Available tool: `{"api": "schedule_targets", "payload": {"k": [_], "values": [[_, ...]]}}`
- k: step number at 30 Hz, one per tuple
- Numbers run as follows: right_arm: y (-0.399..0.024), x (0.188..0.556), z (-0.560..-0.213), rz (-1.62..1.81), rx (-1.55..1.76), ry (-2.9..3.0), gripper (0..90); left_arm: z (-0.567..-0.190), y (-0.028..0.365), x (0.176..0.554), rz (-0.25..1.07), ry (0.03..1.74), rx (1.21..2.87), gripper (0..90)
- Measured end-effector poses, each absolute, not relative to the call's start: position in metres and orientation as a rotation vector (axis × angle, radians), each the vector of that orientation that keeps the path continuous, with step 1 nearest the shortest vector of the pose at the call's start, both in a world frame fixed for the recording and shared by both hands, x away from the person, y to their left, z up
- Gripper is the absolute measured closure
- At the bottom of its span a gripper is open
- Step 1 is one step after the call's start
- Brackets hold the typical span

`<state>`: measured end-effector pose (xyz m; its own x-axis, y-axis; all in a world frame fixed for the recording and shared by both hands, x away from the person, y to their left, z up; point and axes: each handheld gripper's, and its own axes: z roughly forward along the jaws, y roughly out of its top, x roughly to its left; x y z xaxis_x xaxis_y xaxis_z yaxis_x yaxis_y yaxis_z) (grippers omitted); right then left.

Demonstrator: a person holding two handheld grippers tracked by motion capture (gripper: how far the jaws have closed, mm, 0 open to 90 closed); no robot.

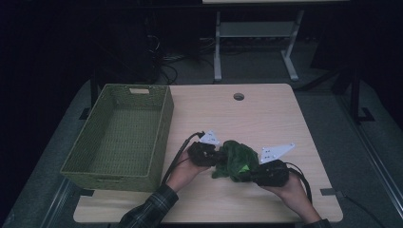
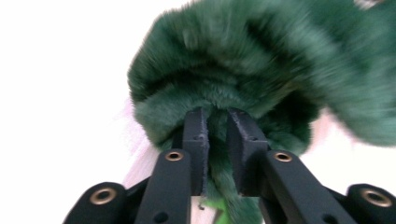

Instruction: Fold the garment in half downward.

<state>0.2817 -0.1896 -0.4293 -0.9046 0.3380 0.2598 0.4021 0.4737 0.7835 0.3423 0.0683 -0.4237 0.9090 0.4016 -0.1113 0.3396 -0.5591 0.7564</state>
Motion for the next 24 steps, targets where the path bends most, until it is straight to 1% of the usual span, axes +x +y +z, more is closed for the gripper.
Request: {"api": "schedule_targets", "payload": {"k": [4, 7, 10, 14, 16, 17, 18, 19, 20, 21, 22, 24], "values": [[-0.19, 0.282, -0.429, -1.429, -0.666, -2.645, 88.2, -0.398, 0.079, 0.338, 0.123, 0.523, 2.147, 71.1], [-0.19, 0.284, -0.429, -1.423, -0.667, -2.647, 88.2, -0.383, 0.078, 0.339, 0.134, 0.498, 2.116, 64.1], [-0.19, 0.285, -0.429, -1.418, -0.668, -2.651, 88.2, -0.377, 0.07, 0.343, 0.138, 0.483, 2.116, 56.3], [-0.188, 0.285, -0.43, -1.415, -0.668, -2.644, 88.2, -0.379, 0.059, 0.35, 0.131, 0.495, 2.113, 54.7], [-0.187, 0.285, -0.431, -1.413, -0.655, -2.649, 88.2, -0.383, 0.055, 0.354, 0.108, 0.501, 2.117, 54.7], [-0.187, 0.285, -0.431, -1.411, -0.654, -2.65, 88.2, -0.385, 0.053, 0.355, 0.102, 0.497, 2.125, 55.5], [-0.187, 0.286, -0.431, -1.408, -0.653, -2.654, 88.2, -0.386, 0.051, 0.355, 0.107, 0.497, 2.142, 59.6], [-0.187, 0.286, -0.431, -1.407, -0.65, -2.658, 88.2, -0.388, 0.05, 0.355, 0.104, 0.492, 2.155, 66.9], [-0.188, 0.286, -0.431, -1.408, -0.657, -2.655, 88.2, -0.389, 0.051, 0.354, 0.1, 0.489, 2.168, 77.4], [-0.189, 0.286, -0.431, -1.41, -0.661, -2.654, 88.2, -0.389, 0.052, 0.353, 0.091, 0.5, 2.163, 83.4], [-0.19, 0.286, -0.431, -1.406, -0.658, -2.659, 88.3, -0.389, 0.053, 0.353, 0.094, 0.5, 2.164, 85.5], [-0.192, 0.285, -0.429, -1.412, -0.67, -2.654, 88.3, -0.387, 0.058, 0.349, 0.088, 0.501, 2.153, 86.2]]}}
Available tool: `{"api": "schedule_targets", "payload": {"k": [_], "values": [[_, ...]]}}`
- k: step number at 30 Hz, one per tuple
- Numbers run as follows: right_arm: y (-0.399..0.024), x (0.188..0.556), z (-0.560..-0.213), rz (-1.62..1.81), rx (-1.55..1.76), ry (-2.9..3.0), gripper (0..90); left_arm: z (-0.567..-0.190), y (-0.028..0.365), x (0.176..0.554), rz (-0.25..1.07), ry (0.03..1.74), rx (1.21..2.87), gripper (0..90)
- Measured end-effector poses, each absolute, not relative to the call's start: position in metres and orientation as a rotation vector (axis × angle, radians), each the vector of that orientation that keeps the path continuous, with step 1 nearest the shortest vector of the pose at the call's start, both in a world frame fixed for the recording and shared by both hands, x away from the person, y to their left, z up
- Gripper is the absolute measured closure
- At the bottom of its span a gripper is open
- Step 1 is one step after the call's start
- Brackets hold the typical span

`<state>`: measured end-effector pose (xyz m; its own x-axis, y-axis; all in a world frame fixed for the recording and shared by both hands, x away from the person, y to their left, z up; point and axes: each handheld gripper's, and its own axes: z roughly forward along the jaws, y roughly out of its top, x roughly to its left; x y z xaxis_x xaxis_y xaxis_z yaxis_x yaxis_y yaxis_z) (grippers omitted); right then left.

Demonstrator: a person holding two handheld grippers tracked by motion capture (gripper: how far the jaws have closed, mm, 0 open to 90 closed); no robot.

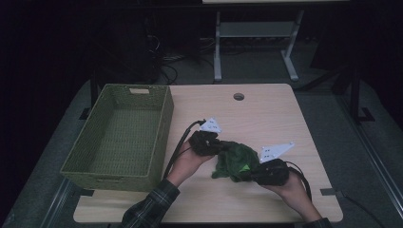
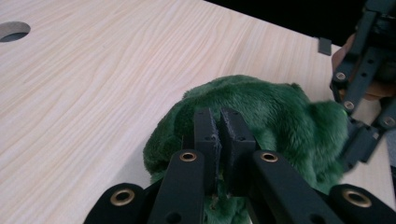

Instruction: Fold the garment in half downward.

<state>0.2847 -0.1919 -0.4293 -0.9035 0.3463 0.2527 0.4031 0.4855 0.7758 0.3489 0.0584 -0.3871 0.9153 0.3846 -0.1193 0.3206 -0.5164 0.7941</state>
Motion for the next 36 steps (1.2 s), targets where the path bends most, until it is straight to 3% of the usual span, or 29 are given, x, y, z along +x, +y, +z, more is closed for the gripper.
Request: {"api": "schedule_targets", "payload": {"k": [10, 19, 29, 36], "values": [[-0.196, 0.271, -0.437, -1.33, -0.67, -2.647, 88.2, -0.406, 0.079, 0.319, 0.088, 0.511, 2.218, 86.4], [-0.193, 0.282, -0.461, -1.191, -0.735, -2.666, 88.1, -0.433, 0.073, 0.324, 0.099, 0.519, 2.28, 86.6], [-0.215, 0.258, -0.435, -1.361, -0.772, -2.69, 66.9, -0.432, 0.064, 0.32, 0.11, 0.484, 2.277, 87.1], [-0.237, 0.257, -0.41, -1.525, -0.873, -2.697, 63.3, -0.431, 0.065, 0.321, 0.125, 0.48, 2.283, 87.2]]}}
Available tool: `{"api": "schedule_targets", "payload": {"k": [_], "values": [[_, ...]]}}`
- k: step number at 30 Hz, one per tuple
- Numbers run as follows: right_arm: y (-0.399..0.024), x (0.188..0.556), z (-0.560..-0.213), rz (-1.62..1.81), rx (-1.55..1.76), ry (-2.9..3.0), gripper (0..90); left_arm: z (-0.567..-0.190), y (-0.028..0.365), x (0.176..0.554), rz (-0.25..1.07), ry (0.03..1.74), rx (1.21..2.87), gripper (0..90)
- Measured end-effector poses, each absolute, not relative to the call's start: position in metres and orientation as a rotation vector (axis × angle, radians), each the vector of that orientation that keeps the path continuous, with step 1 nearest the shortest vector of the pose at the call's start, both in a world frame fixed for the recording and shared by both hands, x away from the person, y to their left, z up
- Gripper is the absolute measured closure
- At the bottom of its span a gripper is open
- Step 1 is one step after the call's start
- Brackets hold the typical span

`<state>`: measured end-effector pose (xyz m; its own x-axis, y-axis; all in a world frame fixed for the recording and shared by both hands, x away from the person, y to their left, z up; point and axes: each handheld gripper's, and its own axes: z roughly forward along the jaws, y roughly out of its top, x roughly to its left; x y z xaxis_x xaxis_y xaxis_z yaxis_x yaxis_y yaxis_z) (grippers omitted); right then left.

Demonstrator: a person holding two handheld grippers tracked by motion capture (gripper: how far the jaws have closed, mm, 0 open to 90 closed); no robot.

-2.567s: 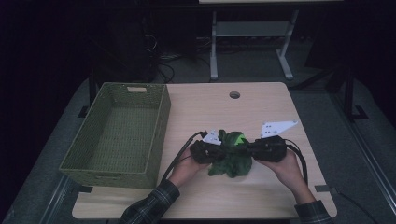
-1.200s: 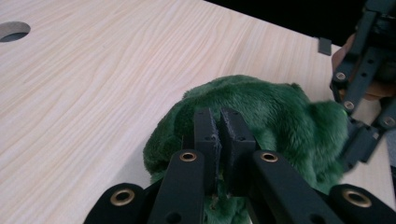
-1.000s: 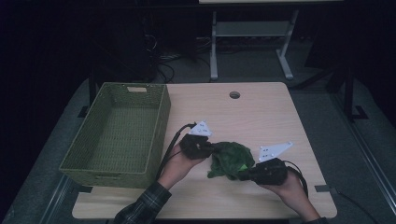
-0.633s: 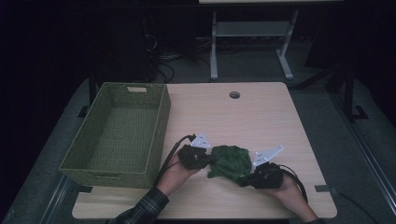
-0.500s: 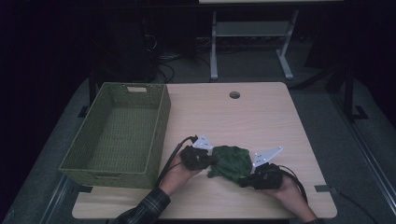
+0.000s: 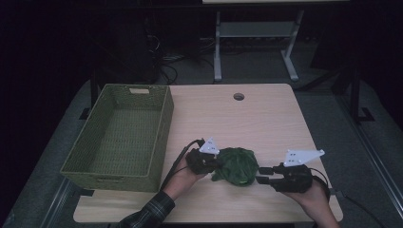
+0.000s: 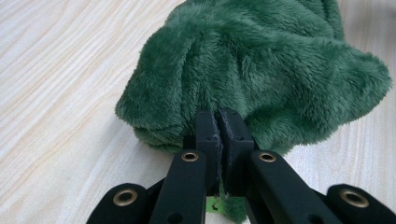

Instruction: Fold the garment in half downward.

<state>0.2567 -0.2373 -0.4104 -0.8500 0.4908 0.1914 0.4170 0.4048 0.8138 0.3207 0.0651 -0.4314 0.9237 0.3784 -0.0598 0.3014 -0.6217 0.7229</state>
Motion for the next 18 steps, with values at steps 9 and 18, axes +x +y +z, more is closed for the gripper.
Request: {"api": "schedule_targets", "payload": {"k": [9, 18], "values": [[-0.228, 0.286, -0.42, 1.338, 0.947, 2.58, 62.2, -0.43, 0.066, 0.32, 0.119, 0.471, 2.283, 87.2], [-0.234, 0.273, -0.421, 1.26, 0.92, 2.613, 86.9, -0.425, 0.072, 0.319, 0.102, 0.47, 2.255, 87.3]]}}
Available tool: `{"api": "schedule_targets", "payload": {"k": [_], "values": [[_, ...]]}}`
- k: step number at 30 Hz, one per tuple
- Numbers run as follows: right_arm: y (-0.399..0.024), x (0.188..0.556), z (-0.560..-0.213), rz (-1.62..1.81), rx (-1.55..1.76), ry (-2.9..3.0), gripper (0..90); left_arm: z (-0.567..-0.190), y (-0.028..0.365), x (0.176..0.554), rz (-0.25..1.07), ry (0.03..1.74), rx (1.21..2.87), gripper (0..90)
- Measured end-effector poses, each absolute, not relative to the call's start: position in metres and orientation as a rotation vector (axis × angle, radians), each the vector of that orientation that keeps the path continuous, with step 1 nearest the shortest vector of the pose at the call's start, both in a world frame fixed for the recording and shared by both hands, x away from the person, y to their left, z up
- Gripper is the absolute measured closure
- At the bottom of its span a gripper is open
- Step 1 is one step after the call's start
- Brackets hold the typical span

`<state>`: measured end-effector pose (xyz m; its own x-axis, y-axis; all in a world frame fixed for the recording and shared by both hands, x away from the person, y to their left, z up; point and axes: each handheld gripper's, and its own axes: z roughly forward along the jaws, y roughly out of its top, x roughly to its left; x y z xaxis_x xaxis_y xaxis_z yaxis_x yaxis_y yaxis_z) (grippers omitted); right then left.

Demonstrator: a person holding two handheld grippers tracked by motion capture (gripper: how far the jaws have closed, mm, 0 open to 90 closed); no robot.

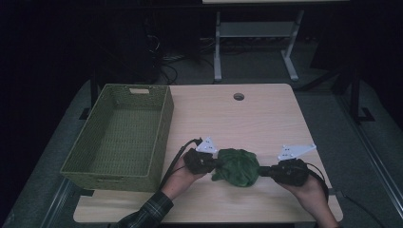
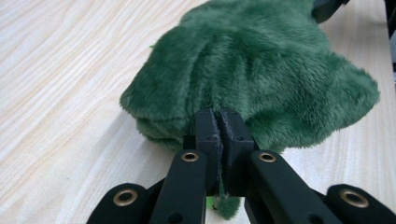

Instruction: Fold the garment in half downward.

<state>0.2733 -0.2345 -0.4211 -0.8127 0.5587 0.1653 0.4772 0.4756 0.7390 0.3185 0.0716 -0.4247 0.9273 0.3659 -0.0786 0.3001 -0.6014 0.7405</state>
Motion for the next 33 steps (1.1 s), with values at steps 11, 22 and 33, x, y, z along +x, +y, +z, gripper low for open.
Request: {"api": "schedule_targets", "payload": {"k": [11, 22, 33], "values": [[-0.225, 0.296, -0.453, 1.017, 0.985, 2.652, 88.2, -0.432, 0.075, 0.318, 0.09, 0.488, 2.291, 87.8], [-0.215, 0.316, -0.464, 0.971, 1.005, 2.62, 88.8, -0.446, 0.073, 0.319, 0.133, 0.504, 2.369, 88.4], [-0.233, 0.311, -0.452, 1.137, 1.054, 2.526, 62.4, -0.427, 0.082, 0.316, 0.119, 0.487, 2.304, 64.9]]}}
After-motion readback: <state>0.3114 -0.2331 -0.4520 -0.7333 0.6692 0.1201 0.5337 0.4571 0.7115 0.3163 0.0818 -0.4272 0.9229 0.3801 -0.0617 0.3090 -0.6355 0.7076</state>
